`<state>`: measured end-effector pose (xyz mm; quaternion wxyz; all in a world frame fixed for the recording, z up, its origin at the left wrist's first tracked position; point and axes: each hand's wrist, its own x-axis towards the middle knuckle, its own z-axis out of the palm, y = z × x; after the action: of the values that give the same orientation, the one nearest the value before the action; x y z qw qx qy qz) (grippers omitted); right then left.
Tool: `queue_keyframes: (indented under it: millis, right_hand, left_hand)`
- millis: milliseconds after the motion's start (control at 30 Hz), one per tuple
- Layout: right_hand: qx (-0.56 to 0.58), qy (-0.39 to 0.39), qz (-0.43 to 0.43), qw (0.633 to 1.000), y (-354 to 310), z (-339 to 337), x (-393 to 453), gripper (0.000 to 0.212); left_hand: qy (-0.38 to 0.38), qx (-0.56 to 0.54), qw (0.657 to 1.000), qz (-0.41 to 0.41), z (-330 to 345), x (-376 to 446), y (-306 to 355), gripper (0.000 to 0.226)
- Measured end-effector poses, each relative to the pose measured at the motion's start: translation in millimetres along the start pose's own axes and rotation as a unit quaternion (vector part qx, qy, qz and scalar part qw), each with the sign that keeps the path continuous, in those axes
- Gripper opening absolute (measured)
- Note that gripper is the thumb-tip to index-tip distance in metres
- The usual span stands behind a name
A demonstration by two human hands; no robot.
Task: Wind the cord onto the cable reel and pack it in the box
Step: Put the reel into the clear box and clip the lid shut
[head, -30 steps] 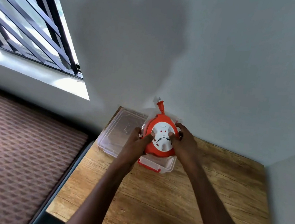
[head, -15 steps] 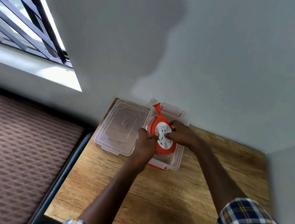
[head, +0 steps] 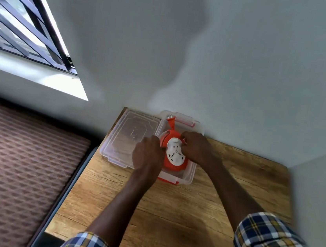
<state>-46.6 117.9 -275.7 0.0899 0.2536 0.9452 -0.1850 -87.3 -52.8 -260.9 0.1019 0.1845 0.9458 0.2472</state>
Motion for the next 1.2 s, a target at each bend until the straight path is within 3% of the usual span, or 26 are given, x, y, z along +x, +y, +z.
queue_keyframes:
  millis: [133, 233, 300, 367, 500, 667, 767, 1000, 1200]
  right_hand:
    - [-0.083, 0.129, -0.044, 0.987, 3.8, -5.1, 8.0, 0.062]
    - [-0.076, 0.077, -0.063, 0.992, 7.7, -15.1, 21.8, 0.076]
    - [-0.075, 0.025, -0.058, 0.995, 12.5, -18.8, 29.3, 0.073]
    - [-0.074, 0.032, -0.047, 0.996, 17.3, -19.4, 28.4, 0.064]
    - [-0.066, 0.118, 0.003, 0.991, 28.0, -18.9, 4.5, 0.046]
    - [0.024, 0.191, 0.088, 0.977, 60.8, -8.6, -52.4, 0.025]
    - [0.134, 0.243, 0.146, 0.950, 84.3, 12.8, -97.2, 0.015]
    - [0.356, 0.372, 0.245, 0.821, 94.6, 74.1, -185.4, 0.020]
    - [0.361, 0.366, 0.273, 0.813, 88.5, 79.8, -198.1, 0.019]
  left_hand:
    - [0.056, -0.025, 0.998, -0.024, -14.0, -8.5, -9.1, 0.042]
    - [-0.025, -0.001, 0.996, -0.082, -9.3, -22.1, -22.6, 0.050]
    - [-0.105, -0.065, 0.985, -0.118, -0.9, -29.0, -29.5, 0.036]
    - [-0.136, -0.149, 0.968, -0.149, 7.8, -34.8, -32.9, 0.019]
    - [-0.064, -0.197, 0.967, -0.150, 18.0, -33.6, -38.3, 0.010]
    - [0.020, -0.189, 0.972, -0.139, 25.4, -28.0, -31.7, 0.008]
    - [0.016, -0.225, 0.970, -0.090, 35.2, -32.7, -23.6, 0.017]
    - [-0.068, -0.381, 0.922, 0.005, 51.1, -51.9, -13.4, 0.039]
    - [-0.095, -0.357, 0.928, 0.043, 58.4, -46.7, -20.8, 0.040]
